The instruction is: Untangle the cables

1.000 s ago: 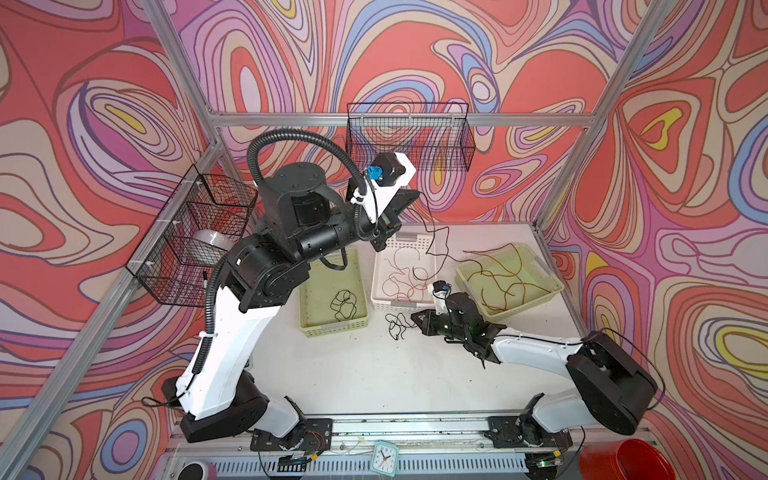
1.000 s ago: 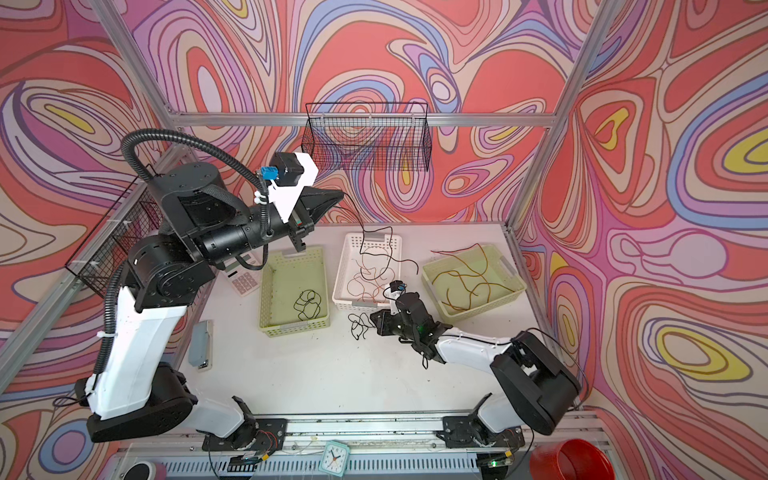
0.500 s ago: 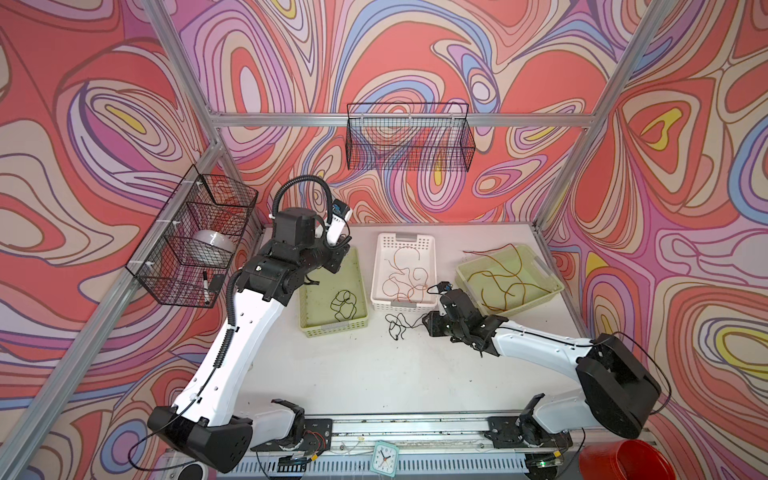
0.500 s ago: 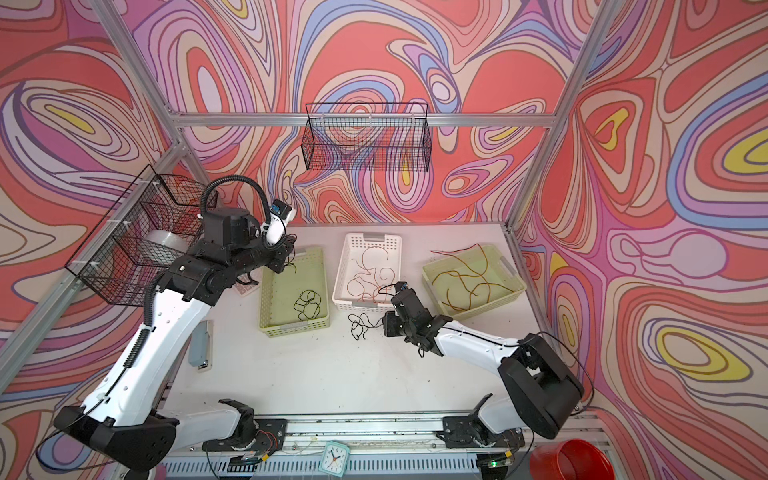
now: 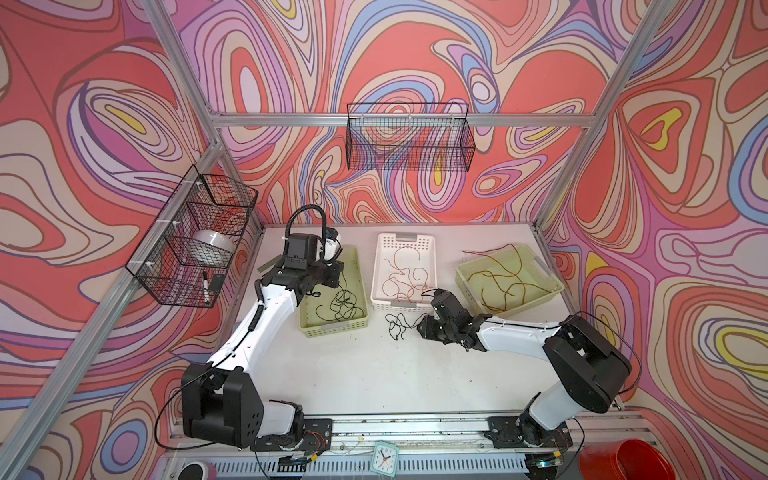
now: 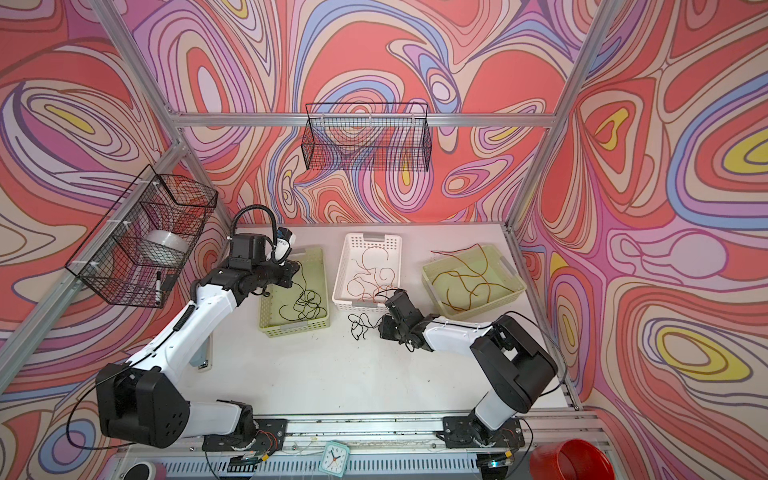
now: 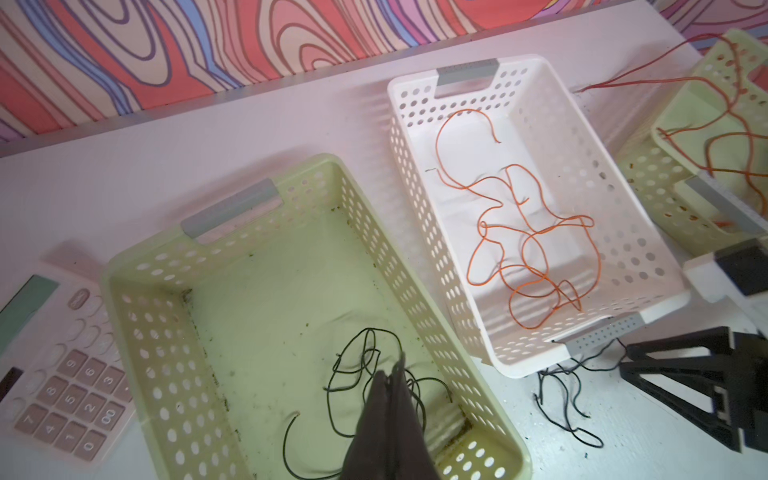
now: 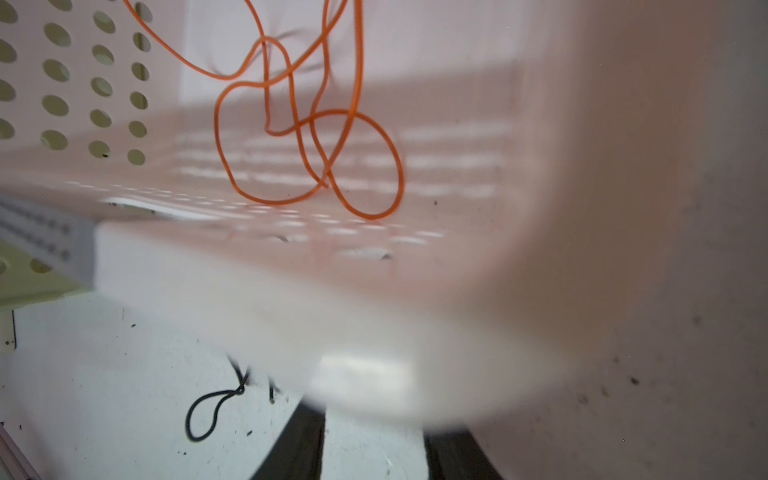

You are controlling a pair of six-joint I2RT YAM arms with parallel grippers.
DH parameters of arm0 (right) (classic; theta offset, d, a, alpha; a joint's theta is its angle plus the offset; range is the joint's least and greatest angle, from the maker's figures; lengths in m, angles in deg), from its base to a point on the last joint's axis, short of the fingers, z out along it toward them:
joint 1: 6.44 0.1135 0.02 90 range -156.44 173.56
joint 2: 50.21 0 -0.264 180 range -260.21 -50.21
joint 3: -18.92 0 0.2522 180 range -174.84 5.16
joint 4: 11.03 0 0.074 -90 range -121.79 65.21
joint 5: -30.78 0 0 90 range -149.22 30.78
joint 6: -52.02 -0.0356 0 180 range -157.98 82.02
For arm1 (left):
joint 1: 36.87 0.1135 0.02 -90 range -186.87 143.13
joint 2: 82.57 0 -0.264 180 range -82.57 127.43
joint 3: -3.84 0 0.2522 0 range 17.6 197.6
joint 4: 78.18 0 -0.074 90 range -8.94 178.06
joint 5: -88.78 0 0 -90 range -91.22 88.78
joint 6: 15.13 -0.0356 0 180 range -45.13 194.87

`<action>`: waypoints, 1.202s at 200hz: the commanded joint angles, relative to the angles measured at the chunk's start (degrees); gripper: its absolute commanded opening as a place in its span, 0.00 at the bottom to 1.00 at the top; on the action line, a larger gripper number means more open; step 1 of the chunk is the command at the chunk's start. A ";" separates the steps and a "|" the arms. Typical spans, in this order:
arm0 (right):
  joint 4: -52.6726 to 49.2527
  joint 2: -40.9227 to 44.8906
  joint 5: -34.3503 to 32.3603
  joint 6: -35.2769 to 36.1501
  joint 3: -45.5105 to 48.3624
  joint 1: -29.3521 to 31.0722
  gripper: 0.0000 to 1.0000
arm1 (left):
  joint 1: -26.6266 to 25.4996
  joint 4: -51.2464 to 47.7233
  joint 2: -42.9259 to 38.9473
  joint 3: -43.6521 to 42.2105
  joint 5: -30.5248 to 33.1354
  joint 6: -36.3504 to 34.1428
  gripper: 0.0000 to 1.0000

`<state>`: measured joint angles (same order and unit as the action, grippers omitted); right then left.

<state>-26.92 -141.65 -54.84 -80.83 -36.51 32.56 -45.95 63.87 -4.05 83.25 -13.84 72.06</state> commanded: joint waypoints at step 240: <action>-11.41 -9.72 -7.26 -7.97 -12.14 1.77 0.25 | 1.87 1.52 -11.70 -5.35 -1.75 5.64 0.98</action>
<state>-37.63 -149.89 -57.44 -88.68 -47.94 34.16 -44.13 64.99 -14.08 78.66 -14.13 78.09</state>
